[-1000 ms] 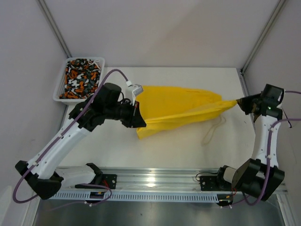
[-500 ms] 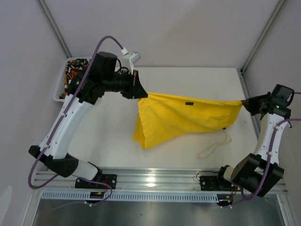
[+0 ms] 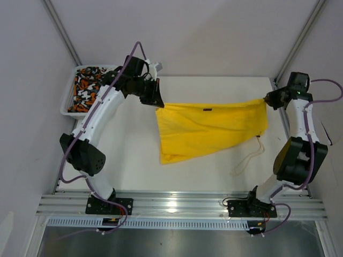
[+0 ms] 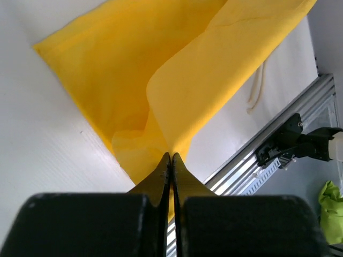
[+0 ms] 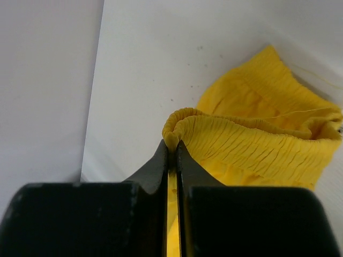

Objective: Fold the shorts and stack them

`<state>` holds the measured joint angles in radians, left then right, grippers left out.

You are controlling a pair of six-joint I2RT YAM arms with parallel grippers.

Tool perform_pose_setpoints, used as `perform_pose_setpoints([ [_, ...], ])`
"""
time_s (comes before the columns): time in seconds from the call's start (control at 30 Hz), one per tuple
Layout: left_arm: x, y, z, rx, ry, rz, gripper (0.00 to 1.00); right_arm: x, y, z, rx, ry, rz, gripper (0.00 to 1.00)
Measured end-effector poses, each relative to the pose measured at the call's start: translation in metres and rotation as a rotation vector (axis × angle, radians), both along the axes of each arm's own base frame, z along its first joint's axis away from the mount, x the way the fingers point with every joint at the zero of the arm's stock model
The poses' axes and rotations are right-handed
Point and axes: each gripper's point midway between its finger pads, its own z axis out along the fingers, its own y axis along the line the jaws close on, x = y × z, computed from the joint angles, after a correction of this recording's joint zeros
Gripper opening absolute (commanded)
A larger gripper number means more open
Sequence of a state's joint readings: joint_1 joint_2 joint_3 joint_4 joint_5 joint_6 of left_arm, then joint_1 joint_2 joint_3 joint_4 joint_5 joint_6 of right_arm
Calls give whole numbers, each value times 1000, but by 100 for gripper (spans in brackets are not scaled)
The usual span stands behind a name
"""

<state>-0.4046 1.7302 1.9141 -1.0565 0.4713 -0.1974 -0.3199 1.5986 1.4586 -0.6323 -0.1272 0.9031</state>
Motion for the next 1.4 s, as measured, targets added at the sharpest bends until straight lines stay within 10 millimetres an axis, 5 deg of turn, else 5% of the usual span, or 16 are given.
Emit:
perform_pose_setpoints([
  [0.2, 43, 27, -44, 32, 79, 100, 0, 62, 16, -32, 15, 37, 20, 0],
  [0.3, 63, 35, -79, 53, 144, 134, 2, 94, 23, -50, 25, 56, 38, 10],
  [0.4, 79, 49, -112, 94, 207, 185, 38, 121, 32, -68, 19, 64, 54, 27],
  [0.43, 84, 54, -123, 108, 225, 201, 54, 125, 32, -74, 11, 71, 48, 53],
  [0.47, 87, 57, -130, 118, 238, 210, 62, 126, 31, -79, 7, 78, 36, 68],
  [0.53, 90, 66, -144, 143, 269, 239, 94, 124, 23, -83, -22, 94, 10, 80],
  [0.63, 93, 73, -144, 157, 268, 271, 95, 119, 7, -75, -86, 85, -27, 80],
  [0.8, 87, 70, -117, 153, 190, 273, 96, 89, -13, -40, -185, 57, -44, 79],
  [0.97, 56, 41, -86, 155, 91, 217, 95, 69, -23, -13, -297, 28, 31, 82],
  [1.07, 31, 13, -78, 139, 48, 170, 95, 59, -21, -34, -325, 71, 96, 83],
  [1.17, 2, -6, -82, 122, 47, 134, 95, 46, -11, -80, -311, 172, 181, 83],
  [1.4, -10, 11, -104, 146, 57, 188, 95, 42, 42, -144, -295, 296, 382, 79],
])
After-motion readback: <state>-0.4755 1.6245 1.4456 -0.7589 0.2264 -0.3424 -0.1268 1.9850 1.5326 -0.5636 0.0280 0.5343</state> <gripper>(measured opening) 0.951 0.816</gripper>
